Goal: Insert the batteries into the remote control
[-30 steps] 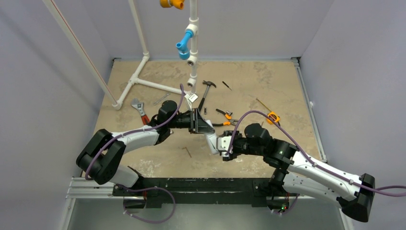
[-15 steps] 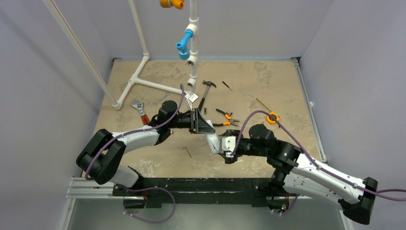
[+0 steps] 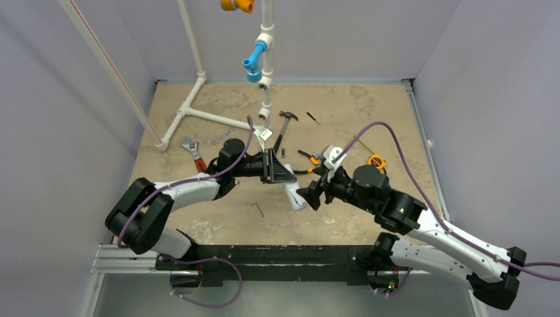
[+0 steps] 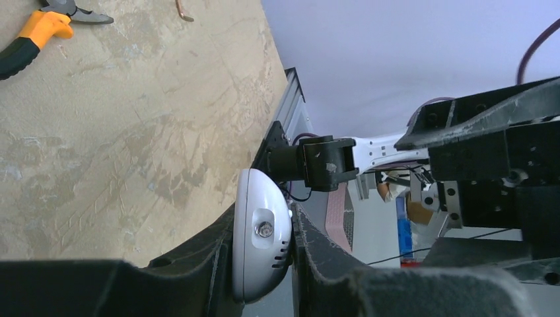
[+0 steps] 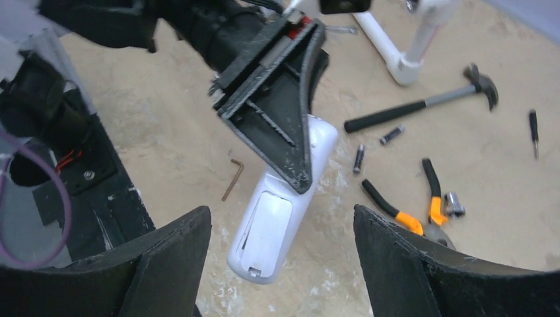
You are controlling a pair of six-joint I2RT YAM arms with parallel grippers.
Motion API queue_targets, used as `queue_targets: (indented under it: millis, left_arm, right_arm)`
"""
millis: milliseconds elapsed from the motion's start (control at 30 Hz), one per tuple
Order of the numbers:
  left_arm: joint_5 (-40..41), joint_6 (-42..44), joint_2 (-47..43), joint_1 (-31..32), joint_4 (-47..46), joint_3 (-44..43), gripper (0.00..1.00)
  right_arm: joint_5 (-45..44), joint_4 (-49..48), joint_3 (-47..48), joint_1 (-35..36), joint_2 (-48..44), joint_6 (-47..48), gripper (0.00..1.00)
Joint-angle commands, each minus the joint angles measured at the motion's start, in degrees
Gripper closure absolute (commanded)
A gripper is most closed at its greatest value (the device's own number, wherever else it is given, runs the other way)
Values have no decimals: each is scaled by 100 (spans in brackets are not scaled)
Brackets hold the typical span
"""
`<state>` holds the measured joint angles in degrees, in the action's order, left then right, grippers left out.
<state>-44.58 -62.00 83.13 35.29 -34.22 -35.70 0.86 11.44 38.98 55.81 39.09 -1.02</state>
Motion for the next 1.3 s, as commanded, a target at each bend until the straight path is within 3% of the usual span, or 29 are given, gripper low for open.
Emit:
queue_targets:
  millis: [0, 200, 967, 1267]
  left_arm:
    - [85, 21, -130, 17, -73, -13, 100]
    - [111, 67, -112, 18, 18, -66, 100]
    - [151, 237, -57, 23, 382, -243, 100]
    - [154, 284, -76, 20, 455, -259, 100]
  right_arm:
    - [-1276, 1833, 1193, -10, 1007, -1402, 25]
    - [-1059, 2124, 1279, 13, 1664, -1596, 26]
    - [-390, 1564, 881, 164, 1809, -1876, 34]
    - [-468, 1522, 880, 242, 2072, -1808, 45]
